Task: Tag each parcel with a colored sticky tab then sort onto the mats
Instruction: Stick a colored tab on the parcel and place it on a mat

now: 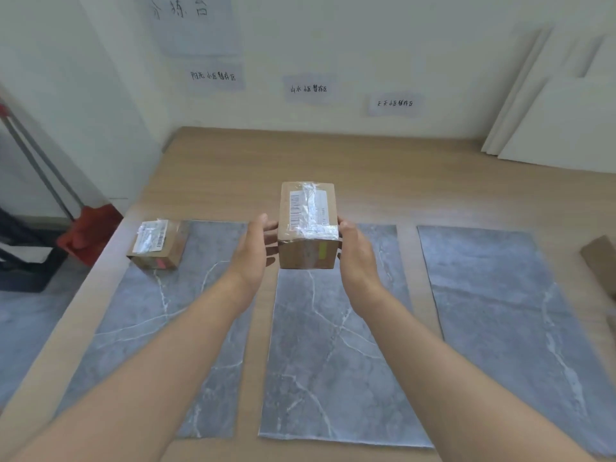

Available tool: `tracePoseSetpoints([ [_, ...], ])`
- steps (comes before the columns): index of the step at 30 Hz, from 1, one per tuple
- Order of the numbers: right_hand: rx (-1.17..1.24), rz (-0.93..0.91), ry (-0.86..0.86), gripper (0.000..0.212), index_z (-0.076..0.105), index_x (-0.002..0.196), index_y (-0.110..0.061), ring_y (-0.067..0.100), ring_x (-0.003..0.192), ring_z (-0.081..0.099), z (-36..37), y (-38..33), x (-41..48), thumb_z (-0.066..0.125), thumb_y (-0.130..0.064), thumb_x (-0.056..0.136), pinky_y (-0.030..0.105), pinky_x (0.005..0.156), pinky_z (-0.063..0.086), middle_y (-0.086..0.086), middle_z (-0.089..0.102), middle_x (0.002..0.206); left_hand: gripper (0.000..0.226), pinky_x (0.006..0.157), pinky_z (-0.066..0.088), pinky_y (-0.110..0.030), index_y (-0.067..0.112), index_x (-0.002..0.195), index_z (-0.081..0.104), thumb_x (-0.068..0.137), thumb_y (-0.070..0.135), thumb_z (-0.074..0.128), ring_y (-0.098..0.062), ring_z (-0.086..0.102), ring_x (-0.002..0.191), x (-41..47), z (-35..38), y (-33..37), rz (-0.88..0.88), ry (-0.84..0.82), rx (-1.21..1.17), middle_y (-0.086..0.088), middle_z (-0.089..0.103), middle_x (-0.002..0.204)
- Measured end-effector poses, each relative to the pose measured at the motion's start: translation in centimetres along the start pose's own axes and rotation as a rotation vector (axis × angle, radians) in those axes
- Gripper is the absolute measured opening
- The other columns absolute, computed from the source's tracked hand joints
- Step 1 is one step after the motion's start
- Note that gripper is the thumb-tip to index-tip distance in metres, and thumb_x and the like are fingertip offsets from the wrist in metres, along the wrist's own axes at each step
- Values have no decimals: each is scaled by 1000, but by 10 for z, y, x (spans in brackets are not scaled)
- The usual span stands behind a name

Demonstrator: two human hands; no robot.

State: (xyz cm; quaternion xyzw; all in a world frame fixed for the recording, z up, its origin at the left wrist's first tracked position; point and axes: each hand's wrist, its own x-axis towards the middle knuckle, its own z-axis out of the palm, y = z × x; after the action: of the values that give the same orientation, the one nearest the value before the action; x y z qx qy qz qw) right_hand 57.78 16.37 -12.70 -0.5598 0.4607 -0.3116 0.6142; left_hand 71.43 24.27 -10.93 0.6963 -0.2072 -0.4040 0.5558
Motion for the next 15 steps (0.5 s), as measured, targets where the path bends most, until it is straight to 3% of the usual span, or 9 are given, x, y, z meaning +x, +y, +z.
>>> tracePoseSetpoints([
  [2, 11, 32, 16, 40, 74, 113, -32, -3, 83, 68, 6, 13, 18, 34, -31, 105, 9, 64, 48, -7, 76, 103, 45, 98, 44, -38, 24, 109, 65, 106, 45, 26, -19, 64, 103, 25, 0, -13, -28, -15, -6, -3, 72, 112],
  [5, 11, 83, 54, 40, 70, 121, -40, -6, 86, 68, 18, 36, 43, 35, -33, 104, 18, 75, 49, -15, 76, 105, 41, 96, 45, -36, 24, 110, 65, 105, 44, 29, -17, 64, 102, 59, 1, -32, -76, -28, -27, 0, 71, 113],
  [10, 48, 167, 113, 38, 71, 123, -33, -4, 82, 70, 39, 73, 77, 38, -30, 105, 15, 65, 52, -9, 76, 107, 38, 83, 47, -25, 29, 96, 66, 105, 40, 30, -8, 64, 89, 100, -1, -70, -127, -37, -59, 10, 72, 96],
  [15, 100, 239, 197, 35, 70, 123, -29, -3, 82, 70, 52, 100, 99, 40, -30, 106, 15, 63, 53, -12, 75, 105, 36, 81, 47, -23, 28, 100, 64, 105, 38, 30, -10, 64, 92, 128, -3, -92, -176, -57, -86, 7, 70, 101],
])
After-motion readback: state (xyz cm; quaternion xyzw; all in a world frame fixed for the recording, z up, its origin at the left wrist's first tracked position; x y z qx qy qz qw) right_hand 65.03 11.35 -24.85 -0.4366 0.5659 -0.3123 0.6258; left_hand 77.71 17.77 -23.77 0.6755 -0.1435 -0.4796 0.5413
